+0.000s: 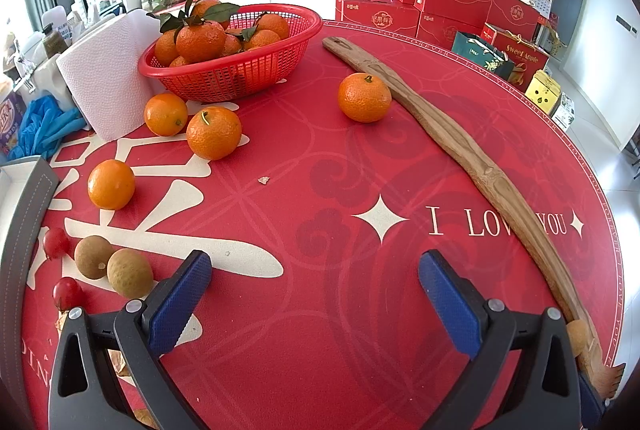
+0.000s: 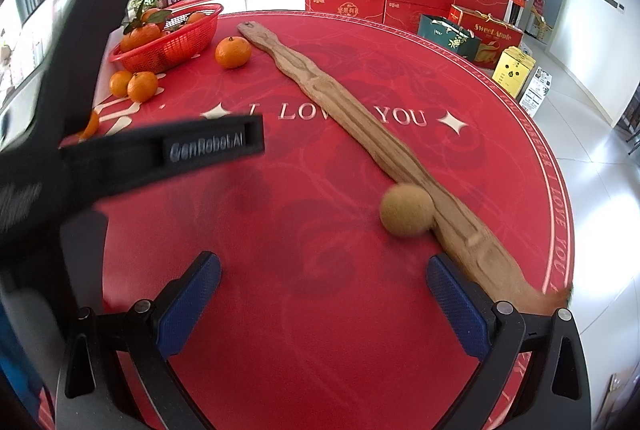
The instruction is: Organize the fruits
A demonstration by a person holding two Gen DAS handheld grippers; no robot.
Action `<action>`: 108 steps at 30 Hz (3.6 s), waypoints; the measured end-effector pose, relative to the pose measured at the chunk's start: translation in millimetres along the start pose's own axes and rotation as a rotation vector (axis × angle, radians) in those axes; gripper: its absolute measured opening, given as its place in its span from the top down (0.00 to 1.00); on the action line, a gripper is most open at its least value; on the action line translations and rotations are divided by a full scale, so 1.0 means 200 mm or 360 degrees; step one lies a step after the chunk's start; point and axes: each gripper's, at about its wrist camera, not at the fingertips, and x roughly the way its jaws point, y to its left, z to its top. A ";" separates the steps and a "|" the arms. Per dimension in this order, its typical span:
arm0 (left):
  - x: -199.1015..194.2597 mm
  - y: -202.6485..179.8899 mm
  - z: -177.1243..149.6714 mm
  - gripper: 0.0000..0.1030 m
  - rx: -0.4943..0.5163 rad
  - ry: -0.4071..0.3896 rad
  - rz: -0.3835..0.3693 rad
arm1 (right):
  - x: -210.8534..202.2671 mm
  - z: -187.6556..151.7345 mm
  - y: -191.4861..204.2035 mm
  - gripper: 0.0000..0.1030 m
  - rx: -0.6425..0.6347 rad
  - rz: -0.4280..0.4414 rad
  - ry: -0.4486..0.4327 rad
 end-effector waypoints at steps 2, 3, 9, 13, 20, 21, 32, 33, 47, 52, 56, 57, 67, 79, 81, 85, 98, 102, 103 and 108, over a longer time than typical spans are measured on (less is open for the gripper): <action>0.00 0.00 0.00 0.00 0.0000 0.0000 0.0000 | -0.01 -0.03 -0.01 0.00 -0.0009 0.0007 -0.0024; 0.00 0.00 0.00 0.00 0.0000 0.0000 0.0000 | -0.02 -0.03 -0.01 0.00 -0.0015 0.0011 -0.0041; 0.00 0.00 0.00 0.00 0.0000 0.0000 0.0000 | -0.01 -0.02 -0.01 0.00 -0.0010 0.0006 -0.0049; 0.00 0.00 0.01 0.00 0.0014 0.0038 -0.0010 | -0.01 -0.02 -0.01 0.00 -0.0009 0.0006 -0.0049; -0.03 0.08 0.01 0.00 0.0095 0.0079 -0.0223 | -0.01 -0.03 -0.01 0.00 -0.0009 0.0006 -0.0048; -0.09 0.12 0.00 0.00 0.0068 0.0060 -0.0278 | -0.01 -0.03 -0.01 0.00 -0.0009 0.0006 -0.0049; -0.44 0.66 -0.29 0.00 0.0034 -0.0021 -0.0214 | -0.01 -0.03 -0.01 0.00 -0.0008 0.0007 -0.0049; -0.42 0.68 -0.33 0.00 0.0018 0.0012 -0.0196 | -0.01 -0.03 -0.01 0.00 -0.0008 0.0007 -0.0050; -0.29 0.39 -0.38 0.00 0.0096 0.0044 -0.0027 | -0.01 -0.03 -0.01 0.00 -0.0009 0.0007 -0.0050; -0.27 0.39 -0.38 0.00 0.0014 0.0018 -0.0010 | -0.01 -0.03 -0.01 0.00 -0.0009 0.0010 -0.0040; -0.28 0.39 -0.37 0.04 0.0042 0.0039 -0.0028 | 0.02 0.02 0.01 0.00 -0.0024 0.0039 0.0050; -0.29 0.39 -0.37 0.13 0.0060 0.0022 -0.0038 | 0.02 0.04 0.03 0.00 -0.0036 0.0084 0.0066; -0.39 0.52 -0.42 0.73 0.0064 -0.0023 -0.0127 | 0.17 0.28 0.41 0.00 -0.0291 0.0318 0.0029; -0.57 0.71 -0.45 0.73 0.0017 -0.0153 -0.0152 | 0.12 0.28 0.47 0.77 -0.0296 0.0410 0.0014; -0.60 0.75 -0.43 0.73 -0.0006 -0.0179 -0.0147 | 0.12 0.30 0.44 0.77 -0.0233 0.0485 0.0042; -0.67 0.86 -0.40 0.73 -0.0061 -0.0225 -0.0132 | 0.07 0.33 0.41 0.77 -0.0160 0.0590 0.0090; -0.69 1.47 -0.42 0.73 -0.0323 -0.0254 0.0179 | -0.11 0.36 1.06 0.77 -0.0434 0.0893 0.0137; -0.63 1.60 -0.46 0.73 -0.0380 -0.0204 0.0239 | -0.14 0.34 1.33 0.77 -0.0551 0.0969 0.0147; -0.61 1.62 -0.47 0.73 -0.0395 -0.0188 0.0243 | -0.14 0.34 1.39 0.77 -0.0584 0.0979 0.0145; -0.54 1.71 -0.49 0.73 -0.0450 -0.0130 0.0250 | -0.15 0.31 1.62 0.77 -0.0700 0.0994 0.0152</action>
